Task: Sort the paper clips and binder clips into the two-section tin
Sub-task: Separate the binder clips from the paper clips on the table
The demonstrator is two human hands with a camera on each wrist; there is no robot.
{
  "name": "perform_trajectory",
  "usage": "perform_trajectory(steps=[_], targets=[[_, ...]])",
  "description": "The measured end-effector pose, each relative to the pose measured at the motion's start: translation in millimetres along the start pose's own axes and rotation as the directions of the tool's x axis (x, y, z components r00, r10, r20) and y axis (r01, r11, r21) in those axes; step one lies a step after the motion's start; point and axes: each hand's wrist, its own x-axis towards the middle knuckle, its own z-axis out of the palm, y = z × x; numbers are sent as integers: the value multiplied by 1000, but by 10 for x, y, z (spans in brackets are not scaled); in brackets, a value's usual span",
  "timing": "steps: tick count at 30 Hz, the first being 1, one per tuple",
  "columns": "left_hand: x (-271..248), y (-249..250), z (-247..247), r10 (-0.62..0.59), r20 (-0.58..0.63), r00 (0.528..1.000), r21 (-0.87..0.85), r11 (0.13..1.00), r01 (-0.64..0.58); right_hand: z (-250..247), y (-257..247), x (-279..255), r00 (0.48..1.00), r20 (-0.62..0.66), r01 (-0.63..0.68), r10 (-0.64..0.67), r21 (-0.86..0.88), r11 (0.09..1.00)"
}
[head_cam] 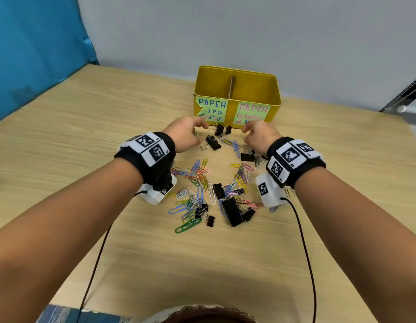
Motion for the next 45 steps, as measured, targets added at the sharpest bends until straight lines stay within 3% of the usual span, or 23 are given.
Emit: perform_trajectory(steps=[3, 6, 9, 11, 14, 18, 20, 22, 24, 26, 28, 30, 32, 35, 37, 41, 43, 45], targets=[[-27, -14, 73, 35, 210, 977, 193, 978, -76, 69, 31, -61, 983, 175, 102, -59, -252, 962], [-59, -14, 128, -53, 378, 924, 435, 892, -127, 61, 23, -114, 962, 271, 135, -32, -368, 920], [-53, 63, 140, -134, 325, 936, 545, 836, -70, 29, -22, -75, 986, 164, 89, -28, -379, 921], [-47, 161, 154, -117, 266, 957, 556, 829, -53, 61, -110, -39, 984, 152, 143, -92, -368, 919], [-40, 273, 206, -80, 282, 956, 537, 839, -88, 179, -266, -61, 936, 312, 278, -162, -378, 883], [-14, 189, 195, -147, 367, 919, 511, 857, -67, 173, -272, -210, 857, 499, 387, -128, -460, 799], [-26, 112, 168, -177, 357, 917, 512, 858, -33, 55, -211, -260, 837, 534, 377, -122, -400, 836], [-56, 109, 169, -202, 302, 931, 516, 856, 18, -79, -136, -233, 889, 439, 251, -133, -222, 942], [-99, 203, 180, -182, 205, 962, 511, 858, 53, -132, -30, -112, 959, 263, 147, -110, -124, 981], [-139, 332, 180, -114, 118, 986, 468, 882, 46, -125, 33, -3, 976, 213, 87, -37, -233, 969], [-168, 434, 179, -24, 81, 996, 410, 912, -12, -66, 47, 37, 964, 265, 92, 6, -356, 930], [-190, 488, 196, 46, 125, 991, 374, 923, -90, -52, 8, 3, 941, 338, 164, -33, -366, 916], [-210, 502, 239, 52, 230, 972, 369, 919, -136, -108, -32, -73, 916, 388, 204, -103, -230, 951], [-200, 499, 309, 12, 339, 941, 403, 901, -157, -238, 18, -179, 953, 264, 151, -150, 17, 988], [-170, 529, 357, 18, 397, 918, 411, 891, -195, -277, 104, -250, 965, 241, 105, -103, 5, 994], [-171, 616, 450, 31, 584, 811, 407, 853, -326, -180, 279, -361, 879, 476, 56, 14, -132, 990], [-194, 610, 452, -18, 623, 782, 443, 832, -333, -195, 363, -385, 921, 388, 21, 34, -137, 990], [-213, 601, 415, -48, 596, 802, 480, 822, -307, -234, 462, -387, 961, 271, -25, 55, -112, 993]])
